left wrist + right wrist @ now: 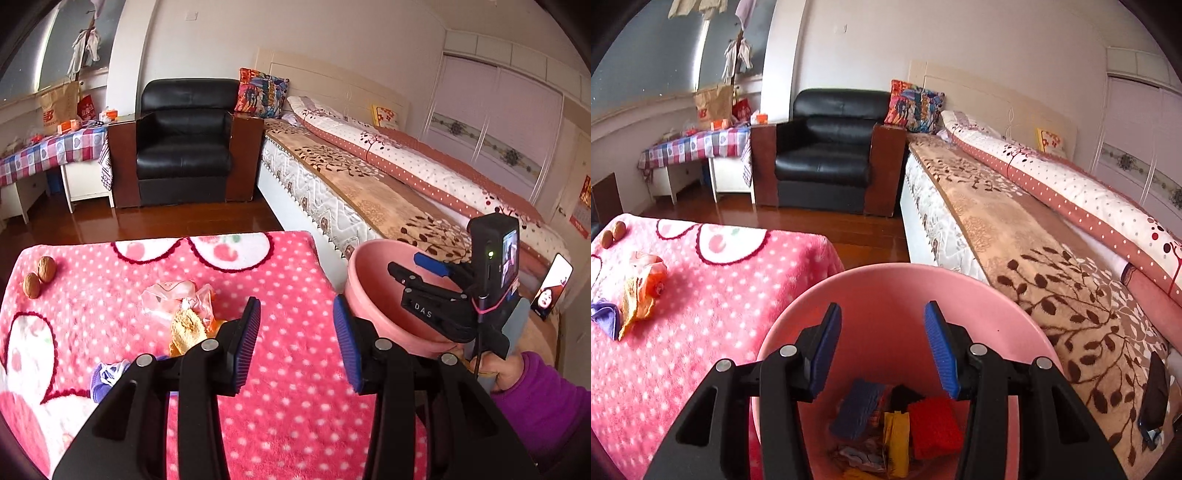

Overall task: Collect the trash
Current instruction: 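Move both open grippers back over the remaining table trash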

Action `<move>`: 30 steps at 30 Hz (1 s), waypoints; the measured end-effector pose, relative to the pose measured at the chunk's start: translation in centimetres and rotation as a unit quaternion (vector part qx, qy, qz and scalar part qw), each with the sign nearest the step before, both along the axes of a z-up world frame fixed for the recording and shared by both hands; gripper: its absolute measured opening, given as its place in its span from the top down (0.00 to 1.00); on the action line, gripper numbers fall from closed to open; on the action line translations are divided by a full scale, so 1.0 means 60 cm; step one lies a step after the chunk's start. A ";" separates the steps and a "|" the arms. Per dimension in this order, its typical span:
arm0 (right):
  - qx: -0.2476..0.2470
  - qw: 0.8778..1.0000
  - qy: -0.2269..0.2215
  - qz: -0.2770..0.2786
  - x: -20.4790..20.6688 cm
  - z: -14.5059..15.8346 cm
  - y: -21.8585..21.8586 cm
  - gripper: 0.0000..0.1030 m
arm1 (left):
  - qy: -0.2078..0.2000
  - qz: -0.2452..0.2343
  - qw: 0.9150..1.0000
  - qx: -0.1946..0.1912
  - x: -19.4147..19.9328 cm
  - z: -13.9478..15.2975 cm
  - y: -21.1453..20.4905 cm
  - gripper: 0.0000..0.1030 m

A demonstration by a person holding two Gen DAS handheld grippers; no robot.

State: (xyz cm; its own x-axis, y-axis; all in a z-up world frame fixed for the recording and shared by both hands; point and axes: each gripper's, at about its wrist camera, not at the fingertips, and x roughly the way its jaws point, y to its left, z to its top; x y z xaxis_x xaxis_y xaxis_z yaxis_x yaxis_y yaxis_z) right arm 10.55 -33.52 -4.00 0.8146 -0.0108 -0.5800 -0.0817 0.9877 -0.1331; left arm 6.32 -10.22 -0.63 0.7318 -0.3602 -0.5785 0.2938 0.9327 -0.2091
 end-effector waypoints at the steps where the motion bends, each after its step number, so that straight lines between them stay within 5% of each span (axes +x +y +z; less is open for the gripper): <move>1: 0.002 1.000 0.005 -0.005 -0.001 0.001 0.002 0.55 | 0.002 -0.003 1.000 -0.005 -0.001 0.002 0.007 0.60; 16: 0.021 0.996 0.042 -0.071 -0.027 -0.009 -0.008 0.55 | -0.003 -0.050 0.997 -0.061 -0.026 0.001 0.107 0.60; 21: 0.023 0.995 0.006 -0.100 -0.058 0.029 -0.001 0.55 | -0.001 -0.030 0.997 -0.068 -0.020 -0.009 0.138 0.60; 30: 0.109 0.993 -0.019 -0.034 -0.192 0.103 0.085 0.44 | -0.012 -0.007 0.999 -0.047 -0.036 -0.014 0.171 0.60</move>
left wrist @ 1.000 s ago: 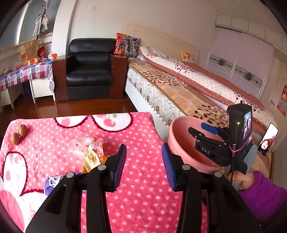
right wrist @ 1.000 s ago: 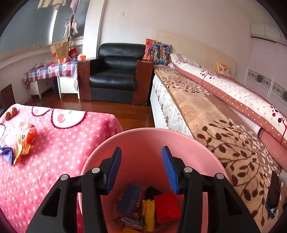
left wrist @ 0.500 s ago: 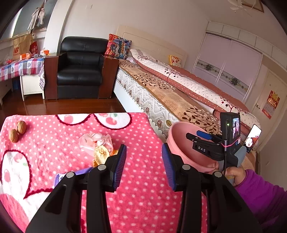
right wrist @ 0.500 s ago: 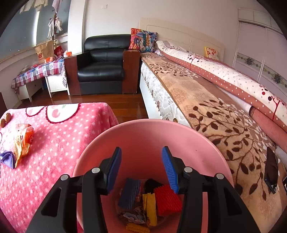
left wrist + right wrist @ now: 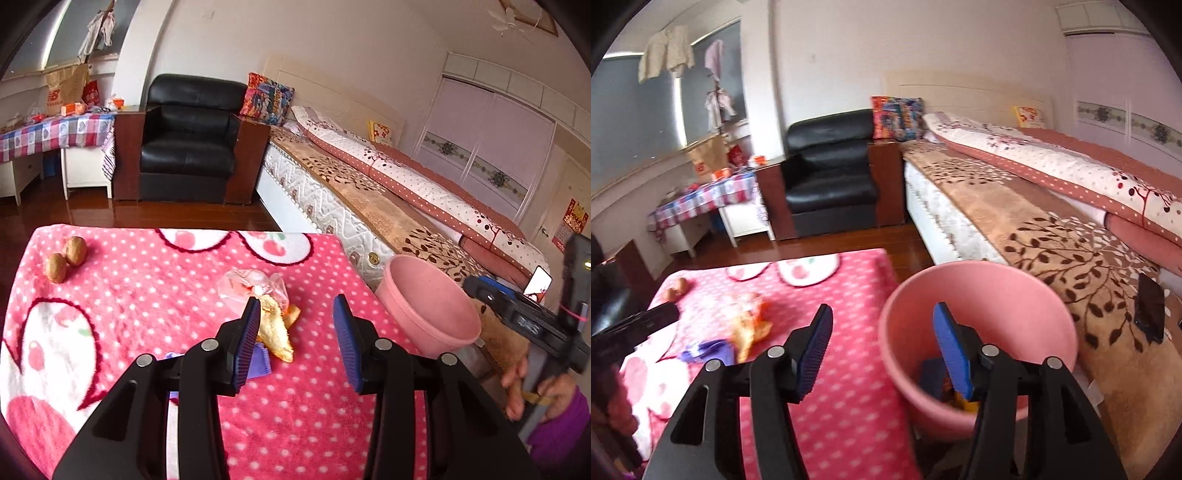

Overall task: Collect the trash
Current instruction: 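Move both open grippers back over the remaining table trash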

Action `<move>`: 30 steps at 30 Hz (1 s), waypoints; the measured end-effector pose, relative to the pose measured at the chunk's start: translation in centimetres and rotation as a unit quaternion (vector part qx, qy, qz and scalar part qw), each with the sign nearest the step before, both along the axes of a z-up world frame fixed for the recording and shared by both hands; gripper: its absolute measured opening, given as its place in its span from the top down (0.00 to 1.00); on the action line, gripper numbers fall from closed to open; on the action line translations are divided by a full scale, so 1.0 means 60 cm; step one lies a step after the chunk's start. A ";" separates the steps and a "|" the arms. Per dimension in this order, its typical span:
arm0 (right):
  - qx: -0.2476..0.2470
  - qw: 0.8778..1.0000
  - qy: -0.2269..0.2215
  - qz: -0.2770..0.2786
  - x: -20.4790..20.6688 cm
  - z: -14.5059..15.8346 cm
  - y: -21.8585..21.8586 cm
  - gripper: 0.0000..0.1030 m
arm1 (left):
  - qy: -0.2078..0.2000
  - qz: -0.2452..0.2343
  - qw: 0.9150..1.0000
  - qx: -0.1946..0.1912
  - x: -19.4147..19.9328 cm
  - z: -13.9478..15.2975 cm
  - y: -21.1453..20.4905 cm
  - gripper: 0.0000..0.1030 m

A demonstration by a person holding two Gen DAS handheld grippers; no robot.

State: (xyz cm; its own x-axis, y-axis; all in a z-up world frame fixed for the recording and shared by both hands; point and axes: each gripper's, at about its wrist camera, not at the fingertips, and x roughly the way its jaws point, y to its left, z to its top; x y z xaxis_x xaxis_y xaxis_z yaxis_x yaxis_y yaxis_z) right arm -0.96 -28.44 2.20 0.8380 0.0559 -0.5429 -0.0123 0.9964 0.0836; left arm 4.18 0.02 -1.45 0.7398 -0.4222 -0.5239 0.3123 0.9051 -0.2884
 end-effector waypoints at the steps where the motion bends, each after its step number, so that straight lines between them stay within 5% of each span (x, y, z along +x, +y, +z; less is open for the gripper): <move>1: -0.003 1.000 -0.003 0.010 -0.014 0.004 0.019 0.42 | -0.004 0.005 1.000 0.005 -0.004 0.002 0.003 0.60; 18: 0.062 0.989 0.037 0.130 -0.076 0.029 0.166 0.40 | 0.026 0.082 0.994 0.060 -0.064 -0.020 0.079 0.60; 23: 0.073 0.984 0.049 0.157 -0.071 -0.005 0.138 0.40 | 0.078 0.088 0.990 0.078 -0.054 -0.042 0.044 0.60; 30: 0.099 0.973 0.060 0.198 -0.030 -0.036 0.065 0.43 | 0.114 0.158 0.977 0.086 -0.049 -0.037 -0.003 0.60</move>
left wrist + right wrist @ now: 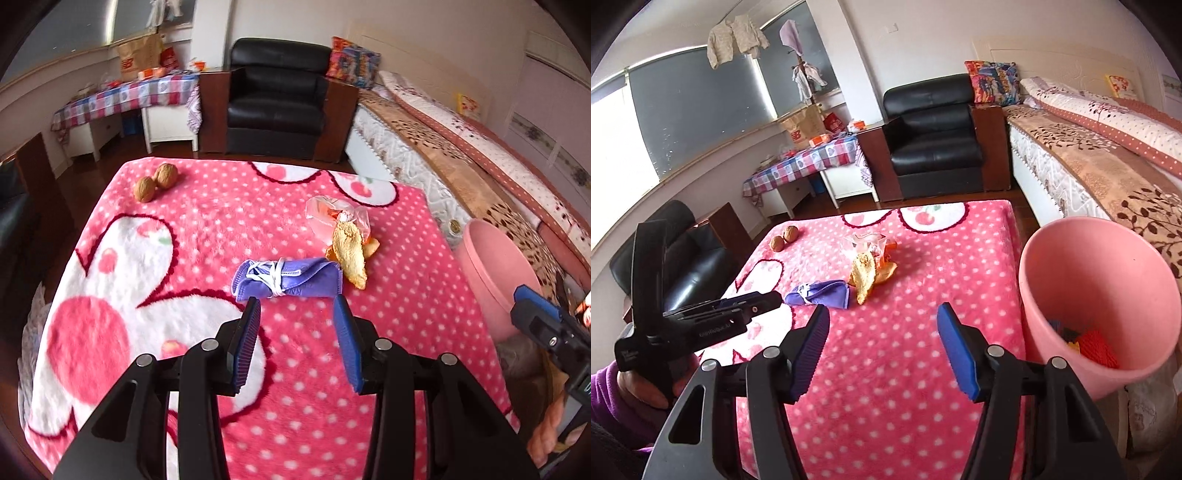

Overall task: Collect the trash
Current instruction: 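Move both open grippers back over the remaining table trash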

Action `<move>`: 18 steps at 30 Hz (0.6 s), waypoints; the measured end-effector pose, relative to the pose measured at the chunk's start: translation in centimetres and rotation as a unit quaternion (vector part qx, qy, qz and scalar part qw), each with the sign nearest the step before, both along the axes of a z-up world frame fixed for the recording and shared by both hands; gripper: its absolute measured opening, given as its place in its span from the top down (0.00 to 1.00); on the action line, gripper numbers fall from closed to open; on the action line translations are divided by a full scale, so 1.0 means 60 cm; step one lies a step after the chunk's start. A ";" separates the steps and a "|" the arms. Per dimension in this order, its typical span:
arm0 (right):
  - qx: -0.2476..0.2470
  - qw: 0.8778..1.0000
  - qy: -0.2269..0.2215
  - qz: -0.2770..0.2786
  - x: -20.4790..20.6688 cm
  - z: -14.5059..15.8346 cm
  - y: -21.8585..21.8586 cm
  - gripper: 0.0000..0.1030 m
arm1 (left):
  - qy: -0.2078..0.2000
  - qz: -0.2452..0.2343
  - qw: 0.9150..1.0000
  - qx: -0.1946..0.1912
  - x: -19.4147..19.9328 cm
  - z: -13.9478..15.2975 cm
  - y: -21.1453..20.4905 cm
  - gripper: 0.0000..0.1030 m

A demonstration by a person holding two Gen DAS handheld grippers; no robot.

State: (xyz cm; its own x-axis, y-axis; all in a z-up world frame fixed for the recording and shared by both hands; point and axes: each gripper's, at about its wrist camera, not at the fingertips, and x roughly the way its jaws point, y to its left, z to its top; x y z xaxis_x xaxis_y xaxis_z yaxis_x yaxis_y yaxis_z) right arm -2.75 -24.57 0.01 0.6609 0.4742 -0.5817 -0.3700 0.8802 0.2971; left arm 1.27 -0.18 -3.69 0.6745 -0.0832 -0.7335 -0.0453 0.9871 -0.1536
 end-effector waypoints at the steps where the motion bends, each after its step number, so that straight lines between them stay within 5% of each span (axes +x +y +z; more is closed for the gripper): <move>1: 0.003 1.000 0.005 0.007 0.010 -0.001 -0.007 0.44 | 0.003 0.016 1.000 0.001 0.000 0.004 -0.005 0.60; 10: 0.034 0.998 0.022 0.042 0.042 0.013 -0.043 0.50 | 0.011 0.114 0.993 -0.030 0.003 0.013 -0.010 0.60; 13: 0.048 0.998 0.037 0.036 0.040 -0.003 -0.039 0.51 | 0.031 0.122 0.991 -0.049 -0.001 -0.005 0.001 0.60; 18: 0.054 0.998 0.030 0.025 0.035 -0.010 -0.019 0.52 | 0.030 0.121 0.992 -0.026 0.001 -0.009 0.026 0.60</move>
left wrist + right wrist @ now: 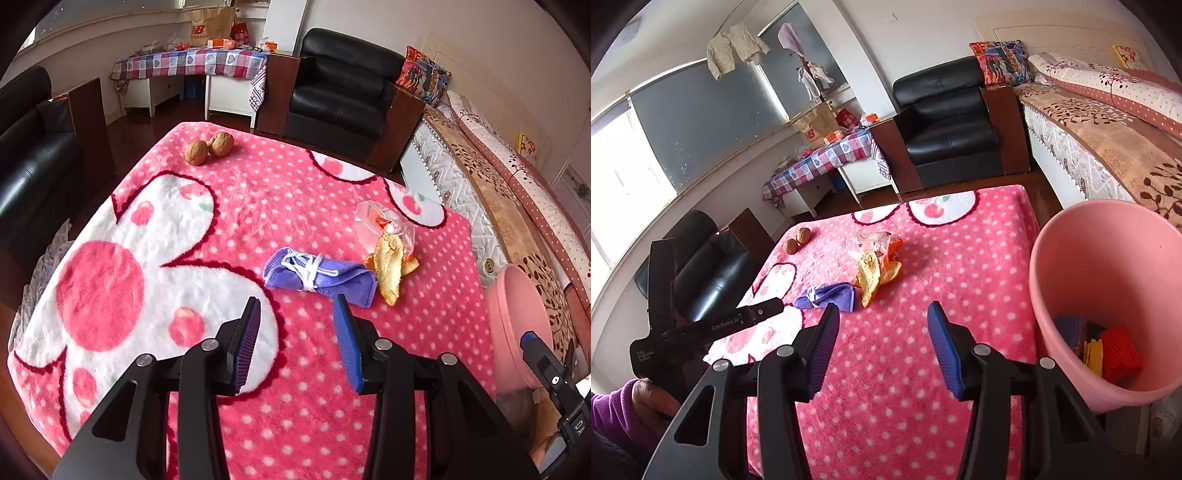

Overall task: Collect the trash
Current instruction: 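Move both open grippers back over the remaining table trash, then grasp the purple cloth with the left gripper while the right grasps the yellow peel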

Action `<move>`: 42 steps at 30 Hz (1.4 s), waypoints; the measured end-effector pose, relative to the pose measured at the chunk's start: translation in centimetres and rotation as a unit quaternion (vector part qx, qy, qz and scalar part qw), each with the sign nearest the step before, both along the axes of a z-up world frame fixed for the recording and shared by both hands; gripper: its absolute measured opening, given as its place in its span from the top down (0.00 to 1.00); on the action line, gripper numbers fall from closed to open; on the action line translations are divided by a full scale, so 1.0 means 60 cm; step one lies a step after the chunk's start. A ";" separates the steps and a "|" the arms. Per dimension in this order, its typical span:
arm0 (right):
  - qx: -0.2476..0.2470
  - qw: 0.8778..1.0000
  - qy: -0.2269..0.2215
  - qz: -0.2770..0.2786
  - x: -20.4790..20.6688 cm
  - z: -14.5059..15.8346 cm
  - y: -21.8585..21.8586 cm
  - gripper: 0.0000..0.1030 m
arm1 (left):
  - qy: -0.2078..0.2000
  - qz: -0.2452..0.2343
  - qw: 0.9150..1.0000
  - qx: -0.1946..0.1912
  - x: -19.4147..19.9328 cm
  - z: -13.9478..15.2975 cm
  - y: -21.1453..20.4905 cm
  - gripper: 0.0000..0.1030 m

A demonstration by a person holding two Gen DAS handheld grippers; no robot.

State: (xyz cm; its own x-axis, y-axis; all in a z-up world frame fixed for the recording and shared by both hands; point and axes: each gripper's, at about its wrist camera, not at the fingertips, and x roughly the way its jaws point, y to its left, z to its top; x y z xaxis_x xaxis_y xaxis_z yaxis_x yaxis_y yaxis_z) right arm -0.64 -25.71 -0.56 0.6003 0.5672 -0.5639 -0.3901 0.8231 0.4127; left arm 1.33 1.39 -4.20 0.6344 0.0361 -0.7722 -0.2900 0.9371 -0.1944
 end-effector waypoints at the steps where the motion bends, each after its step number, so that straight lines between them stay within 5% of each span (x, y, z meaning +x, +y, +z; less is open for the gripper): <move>1: 0.000 1.000 -0.002 -0.002 0.000 0.000 0.006 0.52 | -0.003 -0.002 1.000 0.007 0.000 0.000 0.006 0.60; 22: -0.050 0.997 0.048 -0.015 0.061 -0.046 0.110 0.53 | 0.011 -0.104 0.995 0.006 0.086 -0.074 0.047 0.60; 28: -0.030 0.998 0.059 -0.015 0.082 -0.059 0.117 0.53 | -0.007 -0.121 0.993 -0.006 0.077 -0.069 0.049 0.91; 35: -0.038 0.996 0.074 -0.015 0.122 -0.076 0.140 0.53 | -0.026 -0.128 0.991 -0.037 0.053 -0.041 0.061 0.94; 42: -0.066 0.994 0.082 -0.006 0.151 -0.099 0.175 0.66 | -0.050 -0.133 0.989 -0.040 0.032 -0.015 0.070 0.94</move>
State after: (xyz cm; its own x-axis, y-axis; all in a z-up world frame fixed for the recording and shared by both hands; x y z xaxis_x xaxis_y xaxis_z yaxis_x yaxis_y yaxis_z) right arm 8.42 -15.24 -6.50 0.5006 0.4743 -0.7242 -0.3159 0.8790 0.3573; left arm 3.25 5.61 -5.11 0.6866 -0.2010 -0.6987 -0.0103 0.9582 -0.2858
